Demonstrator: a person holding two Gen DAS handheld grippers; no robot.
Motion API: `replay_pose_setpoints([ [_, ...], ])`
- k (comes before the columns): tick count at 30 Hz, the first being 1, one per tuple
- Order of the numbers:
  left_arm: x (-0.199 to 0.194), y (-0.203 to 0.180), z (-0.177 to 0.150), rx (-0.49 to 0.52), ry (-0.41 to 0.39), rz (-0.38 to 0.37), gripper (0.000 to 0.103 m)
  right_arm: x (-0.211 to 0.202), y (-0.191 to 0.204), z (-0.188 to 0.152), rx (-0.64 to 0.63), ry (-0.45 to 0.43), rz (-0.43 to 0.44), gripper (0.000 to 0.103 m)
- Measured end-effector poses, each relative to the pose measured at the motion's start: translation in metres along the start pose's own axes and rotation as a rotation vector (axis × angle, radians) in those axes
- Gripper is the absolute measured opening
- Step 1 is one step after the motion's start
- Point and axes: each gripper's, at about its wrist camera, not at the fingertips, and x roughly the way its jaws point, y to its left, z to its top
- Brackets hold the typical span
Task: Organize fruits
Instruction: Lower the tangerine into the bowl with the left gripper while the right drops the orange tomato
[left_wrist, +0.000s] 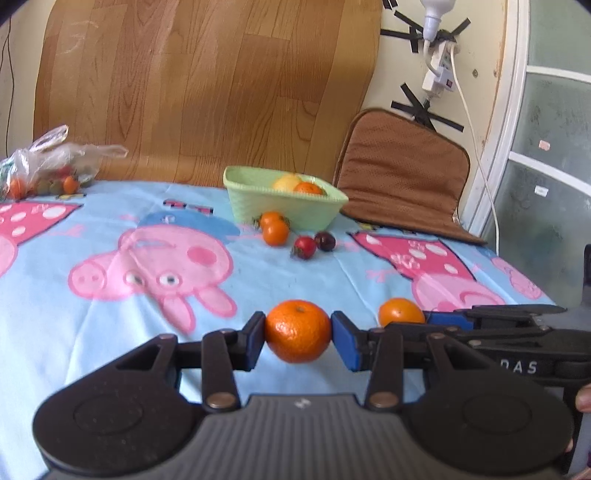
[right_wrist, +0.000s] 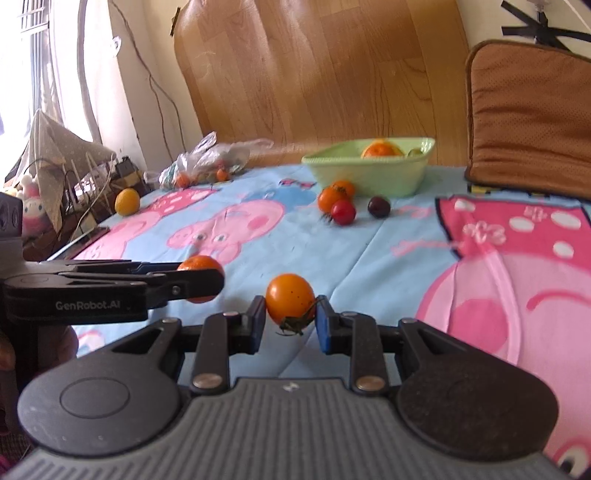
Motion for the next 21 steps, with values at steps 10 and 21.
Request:
replay_pose_setpoints([
  [10, 0.069, 0.001, 0.089, 0.036, -0.061, 0.018, 0.039, 0.044, -0.051, 0.085, -0.055, -0.159, -0.058, 0.031],
  [21, 0.187, 0.021, 0.141, -0.041, 0.014, 0.046, 0.039, 0.115, -0.111, 0.124, 0.035, -0.124, -0.072, 0.031],
])
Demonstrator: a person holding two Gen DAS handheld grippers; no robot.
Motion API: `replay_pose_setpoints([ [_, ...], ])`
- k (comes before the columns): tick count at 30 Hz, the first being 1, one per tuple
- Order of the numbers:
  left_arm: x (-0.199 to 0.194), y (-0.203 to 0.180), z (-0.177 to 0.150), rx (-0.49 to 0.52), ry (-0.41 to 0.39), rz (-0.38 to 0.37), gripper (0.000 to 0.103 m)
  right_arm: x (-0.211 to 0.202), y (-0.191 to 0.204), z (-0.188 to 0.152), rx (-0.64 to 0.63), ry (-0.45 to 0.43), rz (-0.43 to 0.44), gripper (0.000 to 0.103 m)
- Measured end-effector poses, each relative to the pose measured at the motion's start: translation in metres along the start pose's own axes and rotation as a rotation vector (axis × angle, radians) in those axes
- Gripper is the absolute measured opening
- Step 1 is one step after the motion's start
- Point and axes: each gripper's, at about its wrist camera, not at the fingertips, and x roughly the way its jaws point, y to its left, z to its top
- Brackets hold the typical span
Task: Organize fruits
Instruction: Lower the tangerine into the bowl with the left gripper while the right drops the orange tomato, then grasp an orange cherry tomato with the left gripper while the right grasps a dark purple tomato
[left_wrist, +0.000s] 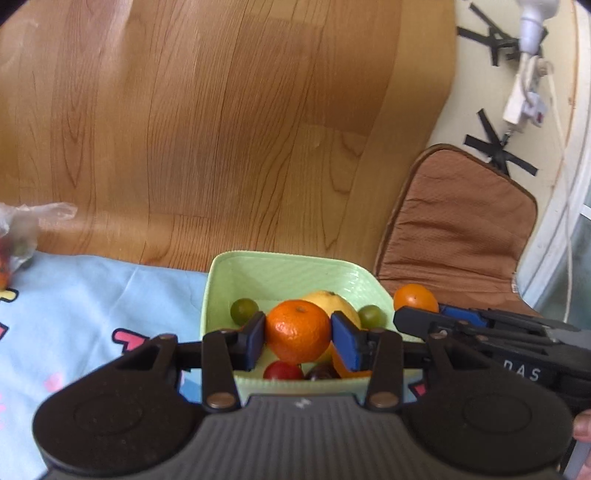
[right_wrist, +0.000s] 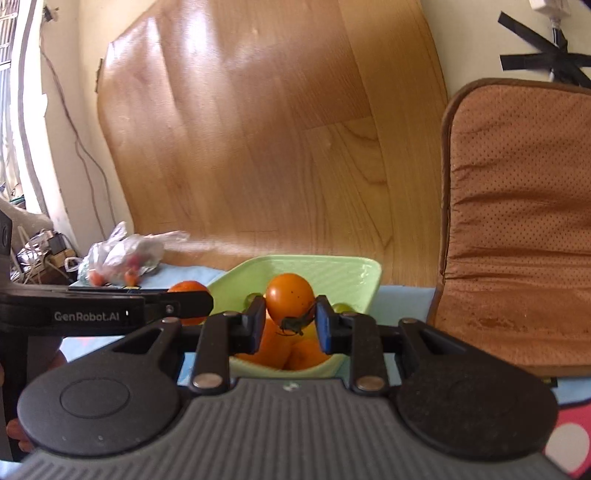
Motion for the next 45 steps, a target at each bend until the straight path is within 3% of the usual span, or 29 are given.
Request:
replay_pose_setpoints([
  [3, 0.018, 0.000, 0.001, 0.009, 0.029, 0.007, 0.039, 0.014, -0.005, 0.000, 0.008, 0.022, -0.005, 0.033],
  [7, 0.023, -0.002, -0.003, 0.029, 0.038, 0.032, 0.040, 0.005, -0.007, -0.002, 0.007, -0.021, 0.007, 0.036],
  [14, -0.027, 0.013, -0.007, -0.042, -0.034, -0.008, 0.040, -0.035, -0.006, 0.012, 0.032, -0.082, 0.031, 0.036],
  [18, -0.052, 0.020, -0.030, -0.081, 0.002, -0.031, 0.040, -0.055, 0.005, -0.007, -0.017, -0.019, 0.065, 0.036],
  [21, -0.060, 0.024, -0.054, -0.145, 0.050, -0.082, 0.040, -0.055, 0.014, -0.029, -0.062, 0.085, 0.076, 0.036],
  [24, -0.060, 0.023, -0.069, -0.159, 0.072, -0.096, 0.040, -0.051, 0.020, -0.042, -0.099, 0.146, 0.051, 0.036],
  [32, -0.025, 0.018, -0.056, -0.128, 0.147, -0.067, 0.048, -0.034, 0.015, -0.039, -0.005, 0.162, 0.058, 0.036],
  [35, -0.015, 0.016, -0.061, -0.119, 0.149, -0.054, 0.041, -0.022, 0.015, -0.045, 0.023, 0.189, 0.068, 0.036],
  [36, -0.015, 0.015, -0.063, -0.112, 0.149, -0.057, 0.031, -0.017, 0.014, -0.046, 0.034, 0.204, 0.072, 0.036],
  [38, -0.019, 0.017, -0.065, -0.122, 0.141, -0.060, 0.030, -0.009, 0.015, -0.048, 0.034, 0.235, 0.065, 0.028],
  [45, -0.078, 0.028, -0.080, -0.128, 0.088, -0.068, 0.030, -0.055, 0.028, -0.048, 0.013, 0.164, 0.075, 0.028],
])
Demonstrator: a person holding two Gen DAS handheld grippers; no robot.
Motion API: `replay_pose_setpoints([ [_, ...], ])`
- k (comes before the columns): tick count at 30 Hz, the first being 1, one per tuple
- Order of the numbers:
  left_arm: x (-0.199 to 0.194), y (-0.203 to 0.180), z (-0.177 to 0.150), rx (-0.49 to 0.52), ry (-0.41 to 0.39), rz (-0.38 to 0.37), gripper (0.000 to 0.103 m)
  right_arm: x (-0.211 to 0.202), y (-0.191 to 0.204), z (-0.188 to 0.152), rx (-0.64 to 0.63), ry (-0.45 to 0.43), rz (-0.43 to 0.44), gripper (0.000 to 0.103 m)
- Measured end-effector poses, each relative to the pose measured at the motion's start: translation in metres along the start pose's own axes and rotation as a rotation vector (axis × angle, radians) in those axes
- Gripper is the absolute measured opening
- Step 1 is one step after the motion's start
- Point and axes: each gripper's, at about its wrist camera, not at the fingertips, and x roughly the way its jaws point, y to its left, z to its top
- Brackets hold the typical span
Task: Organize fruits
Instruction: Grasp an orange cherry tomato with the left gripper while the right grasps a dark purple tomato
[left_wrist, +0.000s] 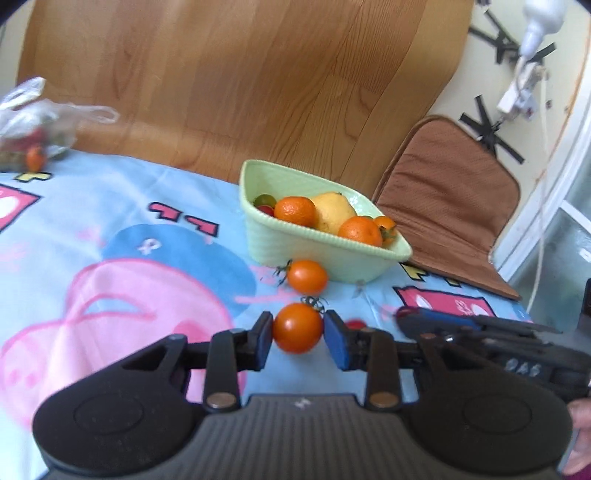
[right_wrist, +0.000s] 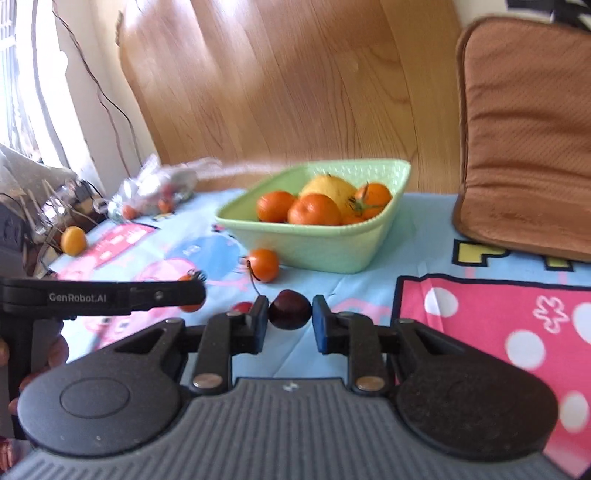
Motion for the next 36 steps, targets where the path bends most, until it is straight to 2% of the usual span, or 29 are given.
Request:
replay_pose_setpoints([
  [3, -0.026, -0.002, -0.020, 0.032, 0.003, -0.012, 0.030, -0.028, 0.017, -0.020, -0.033, -0.011, 0.026, 0.028],
  [7, -0.049, -0.014, -0.047, 0.094, 0.002, -0.024, 0.030, -0.049, 0.044, -0.051, -0.094, 0.022, 0.052, 0.028],
  [13, -0.063, -0.028, -0.073, 0.164, 0.001, 0.017, 0.031, -0.050, 0.069, -0.070, -0.176, 0.021, -0.006, 0.028],
  [17, -0.068, -0.030, -0.079, 0.169, -0.008, 0.039, 0.031, -0.043, 0.072, -0.075, -0.191, 0.034, -0.043, 0.031],
  [20, -0.069, -0.035, -0.080, 0.190, -0.026, 0.079, 0.040, -0.044, 0.072, -0.076, -0.182, 0.029, -0.048, 0.032],
  [24, -0.066, -0.039, -0.080, 0.202, -0.036, 0.096, 0.042, -0.047, 0.076, -0.080, -0.183, 0.025, -0.057, 0.032],
  [28, -0.062, -0.041, -0.083, 0.204, -0.028, 0.109, 0.037, -0.047, 0.078, -0.082, -0.184, 0.024, -0.063, 0.032],
  [29, -0.061, -0.041, -0.084, 0.204, -0.026, 0.108, 0.030, -0.048, 0.079, -0.082, -0.185, 0.022, -0.066, 0.028],
  [36, -0.064, -0.041, -0.088, 0.207, -0.033, 0.111, 0.031, -0.054, 0.082, -0.087, -0.174, 0.017, -0.058, 0.028],
])
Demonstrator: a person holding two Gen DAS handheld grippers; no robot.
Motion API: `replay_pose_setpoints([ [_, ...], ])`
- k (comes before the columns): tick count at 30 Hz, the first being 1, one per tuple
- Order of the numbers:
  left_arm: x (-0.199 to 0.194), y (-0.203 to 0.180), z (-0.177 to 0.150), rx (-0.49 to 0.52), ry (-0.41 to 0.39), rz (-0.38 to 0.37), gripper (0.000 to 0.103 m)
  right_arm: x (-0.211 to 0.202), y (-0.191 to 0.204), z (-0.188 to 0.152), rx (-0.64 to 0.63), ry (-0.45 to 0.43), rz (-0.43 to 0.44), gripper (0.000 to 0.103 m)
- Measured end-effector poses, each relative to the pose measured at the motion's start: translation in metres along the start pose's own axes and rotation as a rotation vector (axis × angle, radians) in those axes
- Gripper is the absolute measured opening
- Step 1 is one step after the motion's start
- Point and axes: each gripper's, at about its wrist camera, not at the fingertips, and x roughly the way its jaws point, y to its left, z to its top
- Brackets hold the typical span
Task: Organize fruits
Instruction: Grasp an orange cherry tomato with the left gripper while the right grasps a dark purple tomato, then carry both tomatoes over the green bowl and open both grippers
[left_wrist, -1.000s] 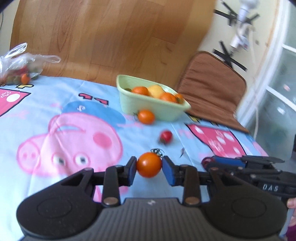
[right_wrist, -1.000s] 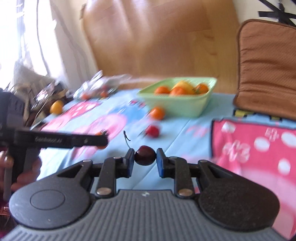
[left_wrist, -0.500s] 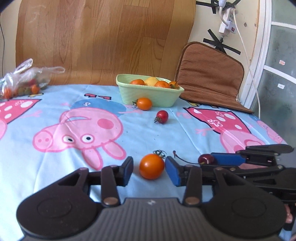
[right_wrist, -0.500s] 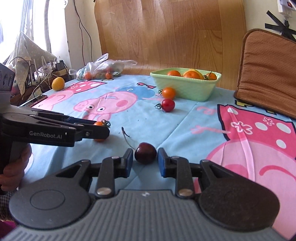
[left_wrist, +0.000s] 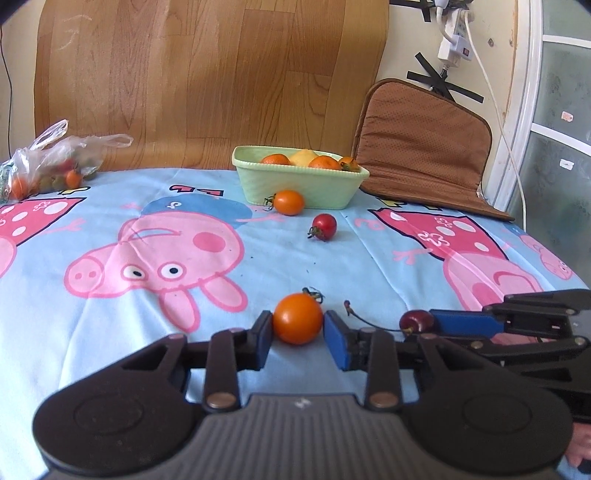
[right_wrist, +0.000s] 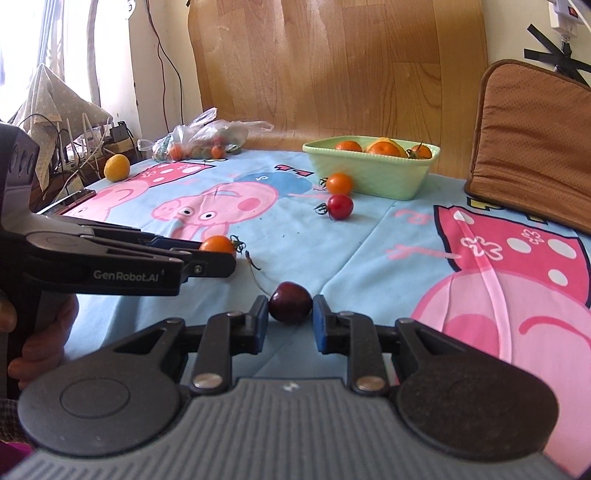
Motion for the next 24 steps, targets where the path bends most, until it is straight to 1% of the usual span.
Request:
replay_pose_setpoints([
  [11, -0.003, 0.005, -0.002, -0.031, -0.012, -0.011, 0.030, -0.004, 0.002, -0.004, 0.028, -0.022, -0.011, 0.028],
  [16, -0.008, 0.010, 0.002, -0.063, -0.034, -0.040, 0.030, -0.004, -0.006, 0.000, 0.066, -0.029, -0.002, 0.028],
  [20, -0.010, 0.016, 0.017, -0.090, -0.047, -0.065, 0.031, -0.006, -0.012, 0.013, 0.063, -0.066, -0.006, 0.028],
  [22, -0.006, 0.017, 0.030, -0.077, -0.052, -0.062, 0.031, -0.003, -0.018, 0.022, 0.063, -0.086, -0.006, 0.028],
  [24, 0.002, 0.019, 0.051, -0.067, -0.061, -0.064, 0.030, 0.002, -0.027, 0.034, 0.061, -0.109, -0.014, 0.028],
])
